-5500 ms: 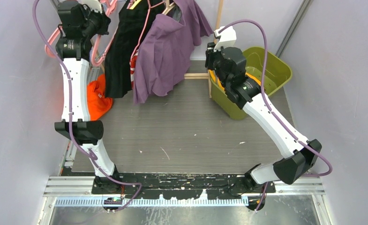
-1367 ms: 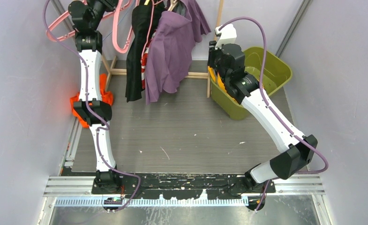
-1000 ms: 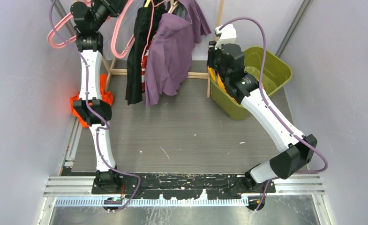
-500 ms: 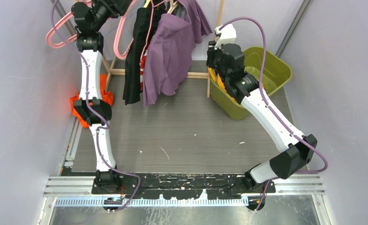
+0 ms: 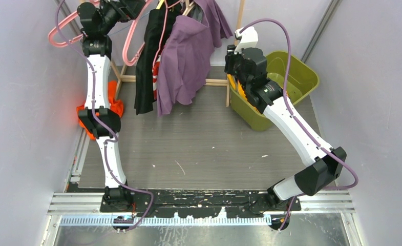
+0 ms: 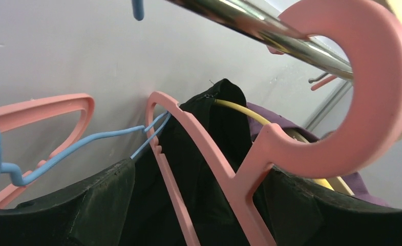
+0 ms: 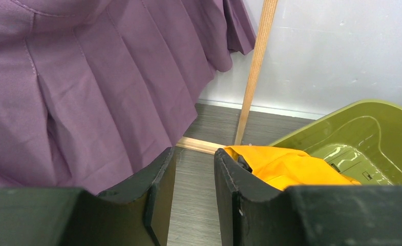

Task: Remove the skirt from the hanger
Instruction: Place the hanger at the clothesline.

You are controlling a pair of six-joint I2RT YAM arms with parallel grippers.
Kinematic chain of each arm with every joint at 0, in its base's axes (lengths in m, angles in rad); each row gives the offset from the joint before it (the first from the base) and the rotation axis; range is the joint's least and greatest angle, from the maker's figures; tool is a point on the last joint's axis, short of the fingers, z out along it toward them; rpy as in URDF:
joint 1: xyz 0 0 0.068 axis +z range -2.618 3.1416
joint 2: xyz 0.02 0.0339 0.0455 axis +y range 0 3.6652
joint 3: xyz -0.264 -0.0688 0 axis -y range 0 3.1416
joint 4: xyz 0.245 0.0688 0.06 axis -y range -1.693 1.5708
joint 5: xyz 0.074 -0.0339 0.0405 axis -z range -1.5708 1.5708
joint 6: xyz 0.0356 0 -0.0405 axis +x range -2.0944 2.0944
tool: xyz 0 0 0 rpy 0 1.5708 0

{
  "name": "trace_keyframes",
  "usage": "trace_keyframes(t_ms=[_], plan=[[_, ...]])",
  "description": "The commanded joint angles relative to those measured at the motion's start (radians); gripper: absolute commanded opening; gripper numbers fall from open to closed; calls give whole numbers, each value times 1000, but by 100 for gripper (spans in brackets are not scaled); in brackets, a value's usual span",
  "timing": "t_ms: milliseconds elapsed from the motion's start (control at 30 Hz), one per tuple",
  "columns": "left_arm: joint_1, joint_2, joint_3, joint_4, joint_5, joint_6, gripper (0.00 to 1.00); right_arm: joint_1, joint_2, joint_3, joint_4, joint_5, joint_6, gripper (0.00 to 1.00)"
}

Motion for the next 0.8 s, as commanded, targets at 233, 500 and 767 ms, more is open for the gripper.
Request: trace_keyframes(t_ms=[233, 500, 767], plan=[[48, -215, -80, -24, 96, 29, 94, -4, -8, 21, 30, -53, 42, 40], [62, -335, -161, -56, 110, 43, 95, -3, -9, 25, 34, -59, 32, 40], [61, -506, -334, -280, 80, 225, 91, -4, -10, 46, 19, -100, 45, 41]])
